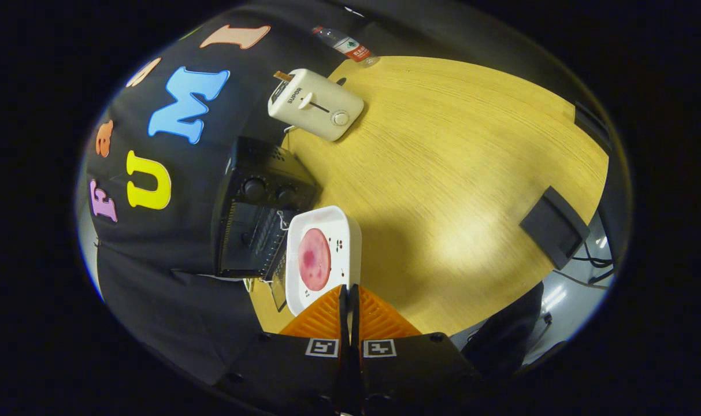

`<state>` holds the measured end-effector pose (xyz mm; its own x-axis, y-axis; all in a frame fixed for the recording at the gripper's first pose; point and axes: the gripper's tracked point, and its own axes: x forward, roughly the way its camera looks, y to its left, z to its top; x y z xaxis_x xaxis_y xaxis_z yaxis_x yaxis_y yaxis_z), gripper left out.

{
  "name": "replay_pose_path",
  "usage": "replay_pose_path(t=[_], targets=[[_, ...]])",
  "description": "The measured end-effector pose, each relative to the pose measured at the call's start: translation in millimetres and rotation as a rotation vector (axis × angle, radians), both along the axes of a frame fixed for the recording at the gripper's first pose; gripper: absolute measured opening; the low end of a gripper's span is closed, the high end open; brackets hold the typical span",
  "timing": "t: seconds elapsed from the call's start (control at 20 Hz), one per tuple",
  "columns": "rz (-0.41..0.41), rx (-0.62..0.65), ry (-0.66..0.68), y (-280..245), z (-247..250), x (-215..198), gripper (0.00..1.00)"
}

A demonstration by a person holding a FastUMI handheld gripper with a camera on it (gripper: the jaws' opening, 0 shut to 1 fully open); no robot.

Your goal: Open the toaster oven, put the food inside, and close the toaster oven door.

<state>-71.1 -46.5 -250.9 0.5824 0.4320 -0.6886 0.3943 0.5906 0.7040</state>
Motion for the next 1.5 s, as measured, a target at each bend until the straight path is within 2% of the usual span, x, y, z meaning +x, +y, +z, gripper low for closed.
replay_pose_path(t=[0.3,0.55,0.8,1.1,1.5], targets=[[0.066,0.023,-0.053,50,36,-6,0.02],[0.102,0.055,-0.08,98,43,27,0.02],[0.127,0.084,-0.057,147,23,64,0.02],[0.066,0.111,-0.025,172,-9,117,0.02],[-0.071,0.153,-0.037,179,-44,184,0.01]])
